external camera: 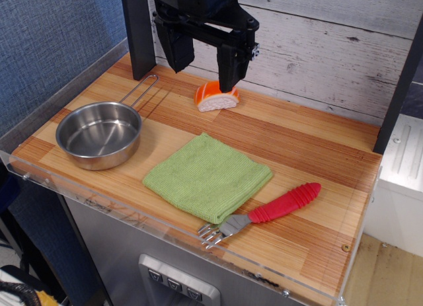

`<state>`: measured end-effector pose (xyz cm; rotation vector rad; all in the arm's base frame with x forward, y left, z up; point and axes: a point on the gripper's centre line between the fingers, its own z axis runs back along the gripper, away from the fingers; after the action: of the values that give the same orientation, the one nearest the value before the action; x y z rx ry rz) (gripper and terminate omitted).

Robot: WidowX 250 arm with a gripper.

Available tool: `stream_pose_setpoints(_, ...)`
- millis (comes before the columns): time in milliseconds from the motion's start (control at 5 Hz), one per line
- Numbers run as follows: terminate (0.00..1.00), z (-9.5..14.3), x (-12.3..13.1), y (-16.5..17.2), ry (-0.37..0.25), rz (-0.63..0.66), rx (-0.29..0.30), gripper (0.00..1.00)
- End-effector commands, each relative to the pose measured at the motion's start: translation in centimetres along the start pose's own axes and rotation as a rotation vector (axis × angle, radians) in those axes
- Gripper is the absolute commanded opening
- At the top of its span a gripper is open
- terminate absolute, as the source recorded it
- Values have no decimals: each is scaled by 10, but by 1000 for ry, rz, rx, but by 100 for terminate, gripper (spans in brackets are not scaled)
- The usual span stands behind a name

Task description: Put the sushi into the pot.

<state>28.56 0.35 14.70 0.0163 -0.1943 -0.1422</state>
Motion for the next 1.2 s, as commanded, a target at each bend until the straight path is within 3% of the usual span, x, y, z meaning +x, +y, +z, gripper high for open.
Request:
stream_pose_setpoints(0,0,0,0,0,0,0,0,100)
stream_pose_setpoints(200,0,6,-1,30,-37,-258,27,100)
stream_pose_setpoints(600,0,14,13,51,-87,-538,36,100)
stream_pose_setpoints(800,0,3,25,59,-87,-715,22,100)
stream_pose_setpoints(1000,0,-9,41,69,-93,-861,55,100)
